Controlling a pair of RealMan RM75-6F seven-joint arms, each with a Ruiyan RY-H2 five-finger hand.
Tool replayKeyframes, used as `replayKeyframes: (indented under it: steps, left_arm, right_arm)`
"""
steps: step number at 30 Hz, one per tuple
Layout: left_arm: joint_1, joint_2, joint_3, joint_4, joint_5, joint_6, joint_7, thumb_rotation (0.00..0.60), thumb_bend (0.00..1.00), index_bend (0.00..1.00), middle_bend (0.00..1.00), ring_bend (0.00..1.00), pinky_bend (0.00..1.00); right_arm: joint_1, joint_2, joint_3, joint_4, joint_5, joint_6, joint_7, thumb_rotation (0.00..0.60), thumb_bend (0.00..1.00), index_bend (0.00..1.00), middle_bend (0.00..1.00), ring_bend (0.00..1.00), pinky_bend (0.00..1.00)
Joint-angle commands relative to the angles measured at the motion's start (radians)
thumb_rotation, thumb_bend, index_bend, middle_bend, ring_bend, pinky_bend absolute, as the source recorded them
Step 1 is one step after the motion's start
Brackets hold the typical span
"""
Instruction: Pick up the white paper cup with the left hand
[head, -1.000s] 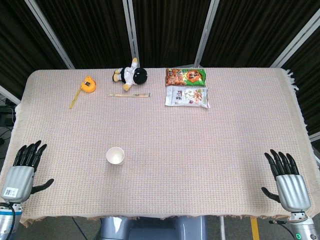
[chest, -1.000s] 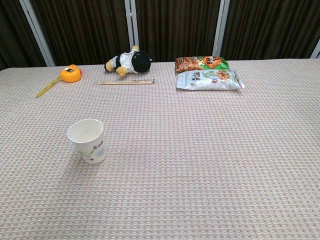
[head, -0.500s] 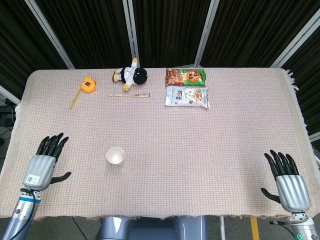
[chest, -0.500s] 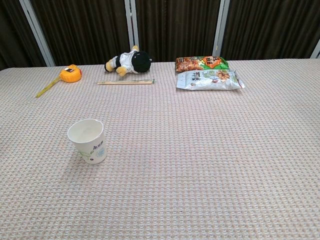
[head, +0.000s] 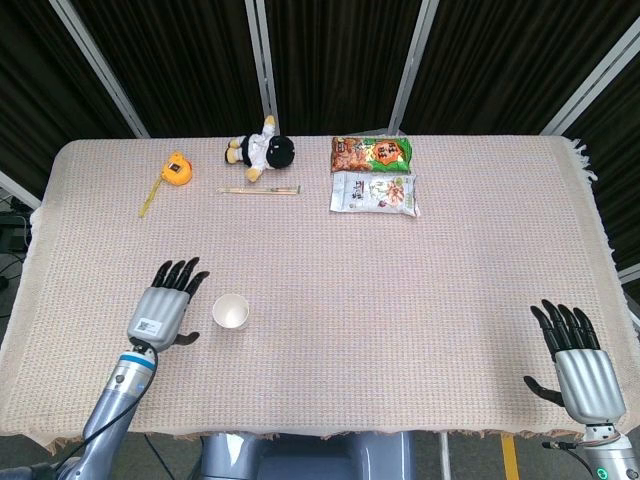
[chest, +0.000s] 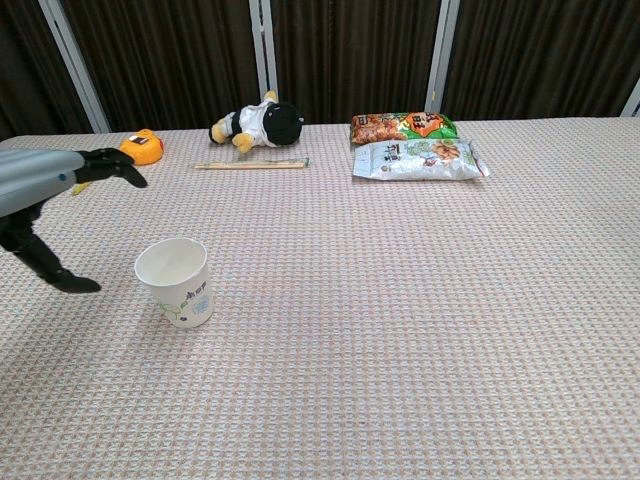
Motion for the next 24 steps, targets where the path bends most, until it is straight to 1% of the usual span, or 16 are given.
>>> replayKeyframes:
  steps: [1, 6, 10, 13, 15, 19, 24]
  left_arm:
    - [-0.036, -0.04, -0.016, 0.012, -0.048, -0.001, 0.043, 0.6, 0.07, 0.18, 0.0, 0.0, 0.0]
    - [-0.079, -0.097, -0.026, 0.042, -0.117, -0.005, 0.08, 0.6, 0.09, 0.21, 0.0, 0.0, 0.0]
    - [-0.119, -0.155, -0.026, 0.095, -0.178, 0.008, 0.126, 0.6, 0.12, 0.24, 0.0, 0.0, 0.0]
    - [-0.136, -0.182, -0.028, 0.123, -0.202, 0.02, 0.132, 0.6, 0.13, 0.25, 0.0, 0.0, 0.0]
    - [-0.147, -0.196, -0.026, 0.138, -0.212, 0.025, 0.128, 0.6, 0.15, 0.28, 0.0, 0.0, 0.0]
    - [-0.155, -0.216, -0.026, 0.157, -0.2, 0.037, 0.094, 0.6, 0.2, 0.36, 0.0, 0.0, 0.0]
    - [-0.152, -0.223, -0.024, 0.161, -0.177, 0.037, 0.03, 0.6, 0.2, 0.39, 0.0, 0.0, 0.0]
  right_arm:
    - [0.0, 0.001, 0.0, -0.001, 0.0, 0.0, 0.002, 0.6, 0.01, 0.0, 0.0, 0.0, 0.0]
    - [0.001, 0.004, 0.001, -0.002, 0.004, -0.003, 0.007, 0.6, 0.01, 0.0, 0.0, 0.0, 0.0]
    - [0.001, 0.008, 0.001, -0.004, 0.005, -0.004, 0.01, 0.6, 0.01, 0.0, 0.0, 0.0, 0.0]
    - [0.001, 0.01, 0.0, -0.006, 0.007, -0.007, 0.011, 0.6, 0.01, 0.0, 0.0, 0.0, 0.0]
    - [0.002, 0.011, 0.0, -0.007, 0.008, -0.009, 0.01, 0.6, 0.01, 0.0, 0.0, 0.0, 0.0]
    - [0.002, 0.012, -0.001, -0.008, 0.009, -0.013, 0.01, 0.6, 0.01, 0.0, 0.0, 0.0, 0.0]
    - [0.003, 0.013, -0.002, -0.009, 0.009, -0.014, 0.008, 0.6, 0.01, 0.0, 0.0, 0.0, 0.0]
